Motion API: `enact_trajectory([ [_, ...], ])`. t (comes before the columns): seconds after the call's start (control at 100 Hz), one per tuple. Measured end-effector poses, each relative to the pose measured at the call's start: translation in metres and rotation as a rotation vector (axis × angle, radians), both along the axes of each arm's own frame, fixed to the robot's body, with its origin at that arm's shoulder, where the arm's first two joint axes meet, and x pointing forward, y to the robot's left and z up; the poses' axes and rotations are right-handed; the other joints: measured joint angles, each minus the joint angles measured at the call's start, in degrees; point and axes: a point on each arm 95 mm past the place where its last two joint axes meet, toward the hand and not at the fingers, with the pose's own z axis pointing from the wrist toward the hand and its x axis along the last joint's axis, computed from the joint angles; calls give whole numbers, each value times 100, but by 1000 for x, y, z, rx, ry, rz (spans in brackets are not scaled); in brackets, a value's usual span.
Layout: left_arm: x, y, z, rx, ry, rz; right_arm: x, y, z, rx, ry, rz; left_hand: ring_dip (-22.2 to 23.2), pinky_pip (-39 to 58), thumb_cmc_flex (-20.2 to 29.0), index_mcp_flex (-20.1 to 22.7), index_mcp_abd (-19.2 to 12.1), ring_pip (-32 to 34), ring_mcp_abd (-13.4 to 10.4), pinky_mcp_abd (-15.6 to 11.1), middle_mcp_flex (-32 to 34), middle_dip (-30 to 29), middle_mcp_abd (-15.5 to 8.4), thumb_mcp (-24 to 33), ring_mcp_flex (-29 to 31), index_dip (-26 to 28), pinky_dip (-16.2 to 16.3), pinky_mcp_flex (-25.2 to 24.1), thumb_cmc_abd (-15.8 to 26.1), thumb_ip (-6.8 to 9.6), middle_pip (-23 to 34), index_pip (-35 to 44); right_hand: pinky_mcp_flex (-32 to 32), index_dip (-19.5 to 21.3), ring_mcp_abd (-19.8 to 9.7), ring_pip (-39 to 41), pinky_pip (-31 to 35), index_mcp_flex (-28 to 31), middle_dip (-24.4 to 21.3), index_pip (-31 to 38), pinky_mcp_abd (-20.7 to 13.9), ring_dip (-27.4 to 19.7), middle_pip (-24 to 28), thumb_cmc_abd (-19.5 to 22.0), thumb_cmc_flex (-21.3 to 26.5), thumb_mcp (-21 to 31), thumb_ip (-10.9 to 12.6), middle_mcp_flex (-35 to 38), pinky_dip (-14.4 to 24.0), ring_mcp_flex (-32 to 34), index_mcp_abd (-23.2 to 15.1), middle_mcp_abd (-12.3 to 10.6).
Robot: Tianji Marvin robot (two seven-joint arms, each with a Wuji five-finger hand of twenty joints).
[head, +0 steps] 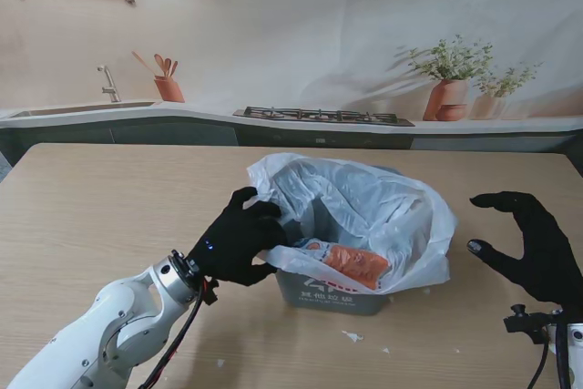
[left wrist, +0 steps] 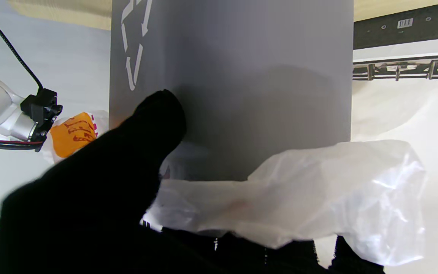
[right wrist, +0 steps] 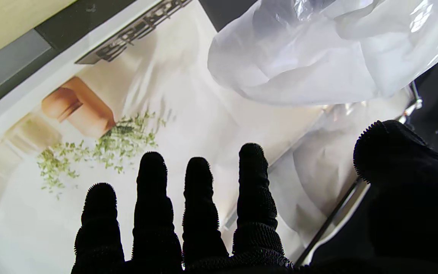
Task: Fit the garbage bag over the bin
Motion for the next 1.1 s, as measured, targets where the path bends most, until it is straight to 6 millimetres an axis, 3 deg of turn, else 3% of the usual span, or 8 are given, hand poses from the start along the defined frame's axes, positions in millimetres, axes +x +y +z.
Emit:
enact_trajectory([
  [0.16, 1, 1, 1, 12, -9, 17, -10, -3, -6, 96, 6, 9, 64, 13, -48, 0, -56, 82, 3, 5, 62, 82, 0, 67, 112, 98, 7, 0, -26, 0, -12, 12, 7, -91, 138, -162, 0, 8, -52, -192, 190, -20, -64, 66, -276, 0, 0, -102, 1, -1, -227, 0],
  [0.26, 2, 1, 1, 21, -17, 25, -15, -9, -9, 318, -26, 43, 69, 75, -96, 0, -59, 102, 4, 6, 63, 138, 0, 123, 147, 154, 9, 0, -26, 2, -14, 53, 1, -205, 142, -492, -9, 2, -122, -348, 336, -187, -216, 66, -342, 1, 0, -159, -22, -38, -366, -195],
  [0.35, 2, 1, 1, 23, -24, 27, -14, -9, -11, 484, -40, 64, 71, 82, -109, 0, -67, 143, 7, 6, 63, 139, 0, 123, 169, 162, 9, 0, -38, 2, -15, 57, -69, -208, 143, -625, -52, -3, -143, -359, 356, -270, -272, 209, -342, 1, 0, -159, -37, -57, -369, -213],
  [0.43, 2, 0, 0, 21, -30, 24, -9, -9, -9, 381, -91, -3, 75, 85, -157, 0, -105, 147, 7, 6, 63, 143, 0, 134, 180, 208, 11, 0, -41, 2, -24, 65, -73, -209, 143, -555, -52, 82, -143, -275, 340, -270, -280, 132, -158, -6, 0, -98, -38, -39, -351, -202],
  [0.54, 4, 0, 0, 19, -34, 18, 4, -19, -6, 191, -198, -108, 82, 87, -159, 0, -113, 149, 7, 6, 63, 190, -2, 134, 180, 224, 13, 0, -57, 2, -70, 68, -325, -210, 119, -401, -52, -66, -111, -92, -16, -226, -201, 190, 28, -83, 0, -285, -27, -338, -131, -176],
  [0.7, 5, 1, -1, 19, -37, 13, 28, -15, 13, 227, -76, -10, 135, 87, -161, 0, -114, 149, 7, 6, 63, 201, -3, 134, 182, 224, 65, 0, -58, 2, -72, 69, -468, -210, 67, -374, -52, -219, -103, -80, -84, -214, -161, 190, 137, -110, 0, -295, 29, -461, 446, -115],
  [0.92, 6, -3, -1, 23, -47, 2, 69, -12, 51, -15, -6, 41, 138, 87, -166, 0, -114, 150, 7, 6, 63, 202, -5, 134, 184, 231, 67, 0, -72, 2, -72, 80, -481, -289, -3, -447, -52, -302, -103, -77, -154, -214, -160, 177, 125, -110, 0, -416, 72, -534, 735, -75],
  [1.1, 6, -4, 0, 46, -72, 2, 97, -10, 60, -175, 93, 35, 138, 147, -233, -2, -115, 169, 7, 6, 63, 202, -16, 134, 228, 244, 69, 0, -74, 10, -73, 88, -481, -437, -15, -503, -51, -361, -103, -98, -216, -214, -160, 87, -56, -59, 0, -418, 112, -534, 1041, -59],
])
